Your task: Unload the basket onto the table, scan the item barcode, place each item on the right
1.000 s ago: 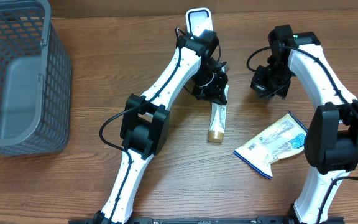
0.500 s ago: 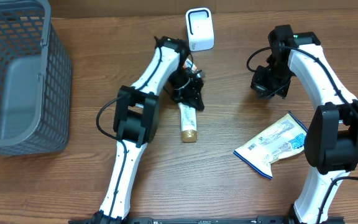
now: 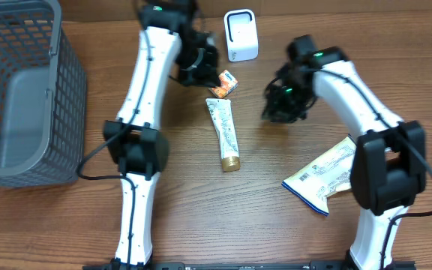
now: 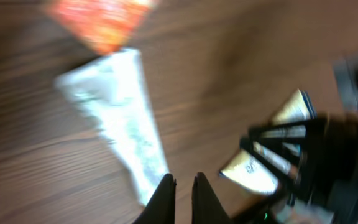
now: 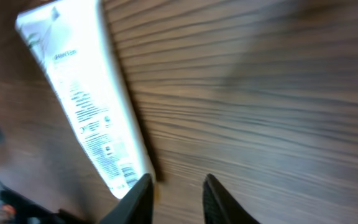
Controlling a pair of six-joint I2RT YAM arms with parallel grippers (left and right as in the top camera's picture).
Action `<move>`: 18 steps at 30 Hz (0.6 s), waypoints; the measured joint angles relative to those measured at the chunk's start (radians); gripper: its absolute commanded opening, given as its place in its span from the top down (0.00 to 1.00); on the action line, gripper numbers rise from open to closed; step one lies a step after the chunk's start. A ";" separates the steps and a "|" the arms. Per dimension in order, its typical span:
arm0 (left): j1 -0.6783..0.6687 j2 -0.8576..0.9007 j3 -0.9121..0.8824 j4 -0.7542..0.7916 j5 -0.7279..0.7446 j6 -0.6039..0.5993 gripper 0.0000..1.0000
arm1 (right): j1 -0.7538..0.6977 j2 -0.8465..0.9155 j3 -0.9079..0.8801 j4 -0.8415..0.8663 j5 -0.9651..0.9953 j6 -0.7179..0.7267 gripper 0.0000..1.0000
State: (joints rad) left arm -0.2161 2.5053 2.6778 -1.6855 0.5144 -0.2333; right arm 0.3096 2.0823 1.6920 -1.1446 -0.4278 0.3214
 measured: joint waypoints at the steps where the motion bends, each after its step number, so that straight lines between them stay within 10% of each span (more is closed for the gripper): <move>1: 0.040 0.000 0.000 0.000 -0.026 -0.033 0.65 | 0.029 0.000 0.000 0.008 0.016 -0.005 0.66; 8: 0.199 0.001 -0.001 -0.002 -0.130 -0.172 0.00 | 0.250 0.000 0.000 0.070 0.302 -0.022 0.35; 18: 0.222 0.001 -0.001 -0.002 -0.327 -0.263 0.00 | 0.531 0.000 0.000 0.144 0.770 -0.022 0.30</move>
State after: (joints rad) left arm 0.0063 2.5061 2.6766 -1.6871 0.1871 -0.4965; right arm 0.8406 2.0823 1.6920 -1.0004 0.3424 0.2996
